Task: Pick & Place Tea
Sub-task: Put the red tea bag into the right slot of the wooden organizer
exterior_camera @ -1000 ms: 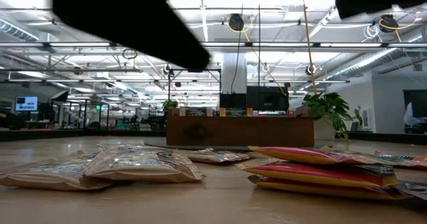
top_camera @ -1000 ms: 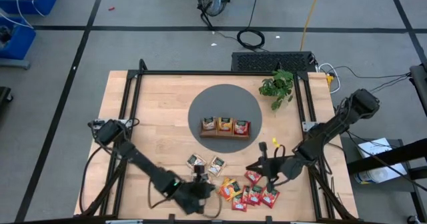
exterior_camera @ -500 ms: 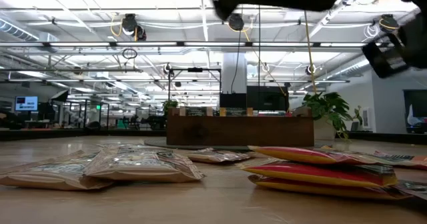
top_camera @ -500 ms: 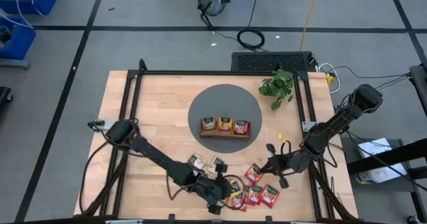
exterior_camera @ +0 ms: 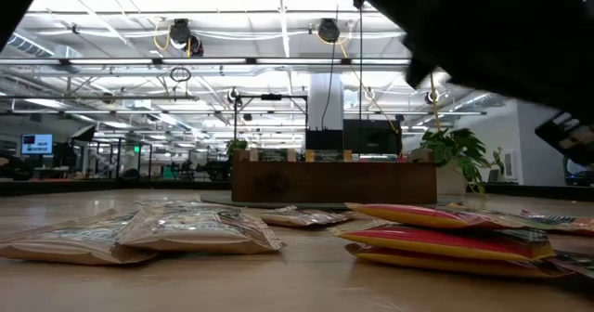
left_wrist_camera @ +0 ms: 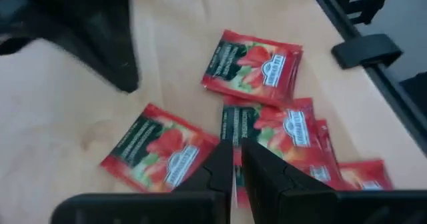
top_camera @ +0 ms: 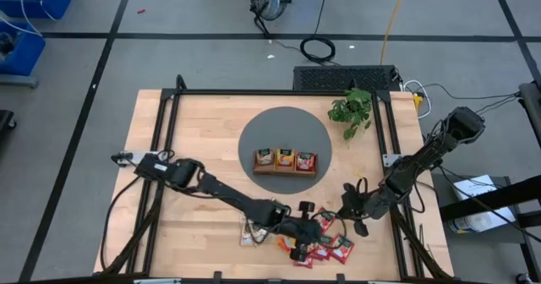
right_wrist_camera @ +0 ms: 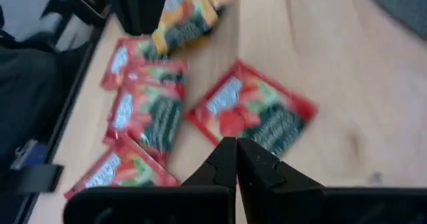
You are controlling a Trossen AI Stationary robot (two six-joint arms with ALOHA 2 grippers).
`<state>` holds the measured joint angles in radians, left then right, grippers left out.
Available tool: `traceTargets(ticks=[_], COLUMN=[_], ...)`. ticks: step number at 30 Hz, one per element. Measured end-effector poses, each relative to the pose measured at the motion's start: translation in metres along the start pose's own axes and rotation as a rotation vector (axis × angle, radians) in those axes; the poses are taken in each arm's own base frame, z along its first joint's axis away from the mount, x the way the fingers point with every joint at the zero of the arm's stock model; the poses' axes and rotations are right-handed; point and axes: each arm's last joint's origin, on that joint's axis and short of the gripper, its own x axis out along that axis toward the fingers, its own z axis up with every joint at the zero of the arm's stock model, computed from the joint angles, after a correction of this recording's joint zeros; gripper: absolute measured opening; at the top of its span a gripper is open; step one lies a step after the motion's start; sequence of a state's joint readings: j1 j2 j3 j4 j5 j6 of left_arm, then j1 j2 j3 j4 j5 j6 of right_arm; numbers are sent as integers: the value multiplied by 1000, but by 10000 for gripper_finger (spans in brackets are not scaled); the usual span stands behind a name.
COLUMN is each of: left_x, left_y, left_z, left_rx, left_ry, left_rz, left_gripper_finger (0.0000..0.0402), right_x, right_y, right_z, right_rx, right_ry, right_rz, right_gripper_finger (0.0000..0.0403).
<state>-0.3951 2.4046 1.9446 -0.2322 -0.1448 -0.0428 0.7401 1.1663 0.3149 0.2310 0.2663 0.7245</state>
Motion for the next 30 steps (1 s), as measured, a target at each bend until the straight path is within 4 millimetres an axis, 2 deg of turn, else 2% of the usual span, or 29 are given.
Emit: traceTargets(ticks=[4,10,20,24,30], left_x=[18,21,25,30,37], left_y=[8,23,26,32,41], left_z=[-6,-10,-19,-22,-29], left_rx=[14,-2,45,42,43], left_ry=[30,46,100,102,116], left_rz=[10,32,26,34,17], left_gripper_finger=[37,37,37,37,37], right_x=[0,2,4,4,4], right_y=[-6,-6,-22,-27,-35], right_z=[-3,1,3,3,-1], right_rx=[16,32,317,416,519], right_ry=[46,53,120,144,173], right_rz=[-44,4,-72,-89,-79], right_gripper_finger=[1,41,131,148,152])
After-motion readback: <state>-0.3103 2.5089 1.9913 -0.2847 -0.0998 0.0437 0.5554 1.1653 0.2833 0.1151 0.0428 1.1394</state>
